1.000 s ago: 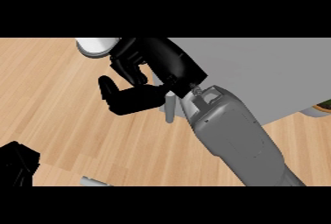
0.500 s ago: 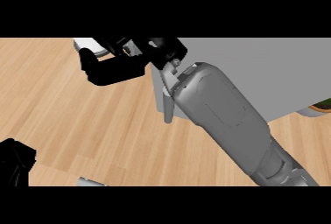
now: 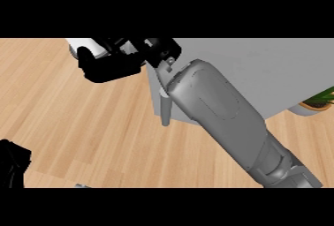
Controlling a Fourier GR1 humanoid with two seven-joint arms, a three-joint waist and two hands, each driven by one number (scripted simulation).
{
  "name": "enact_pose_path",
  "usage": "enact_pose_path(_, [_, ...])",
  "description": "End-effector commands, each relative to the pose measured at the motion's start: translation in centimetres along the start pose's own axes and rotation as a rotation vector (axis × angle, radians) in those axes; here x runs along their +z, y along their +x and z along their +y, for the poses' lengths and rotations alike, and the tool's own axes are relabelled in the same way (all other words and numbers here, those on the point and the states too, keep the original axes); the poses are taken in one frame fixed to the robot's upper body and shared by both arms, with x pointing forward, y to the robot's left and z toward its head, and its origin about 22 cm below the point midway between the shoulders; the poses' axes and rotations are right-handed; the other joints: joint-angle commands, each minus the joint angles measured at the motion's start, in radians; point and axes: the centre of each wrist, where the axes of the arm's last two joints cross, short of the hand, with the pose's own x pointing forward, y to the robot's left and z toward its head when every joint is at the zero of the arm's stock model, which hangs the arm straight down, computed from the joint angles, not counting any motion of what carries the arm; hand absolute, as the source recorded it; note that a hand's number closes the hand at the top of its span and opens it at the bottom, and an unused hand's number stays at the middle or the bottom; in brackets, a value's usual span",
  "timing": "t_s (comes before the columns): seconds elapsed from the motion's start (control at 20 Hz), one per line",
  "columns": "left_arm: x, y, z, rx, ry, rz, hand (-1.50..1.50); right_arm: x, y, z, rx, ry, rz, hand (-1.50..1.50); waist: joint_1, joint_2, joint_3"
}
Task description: Pick up the wine, place it into the cabinet and close the cabinet
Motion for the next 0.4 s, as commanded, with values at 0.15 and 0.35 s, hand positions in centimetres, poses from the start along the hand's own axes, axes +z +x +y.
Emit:
enact_pose_path(0.15, [0.20,-0.01,0.40,-0.006,0.014,-0.014,1.50,1.77,-5.67,-7.85,-0.038,-0.209,0.127,1.50,-0.066,0.061,0.045])
enact_pose_path(0.35, [0.79,-0.35,0.73,-0.003,0.032,0.000,1.50,1.71,-6.10,-8.06,-0.039,-0.207,0.126,1.50,-0.075,0.058,0.043])
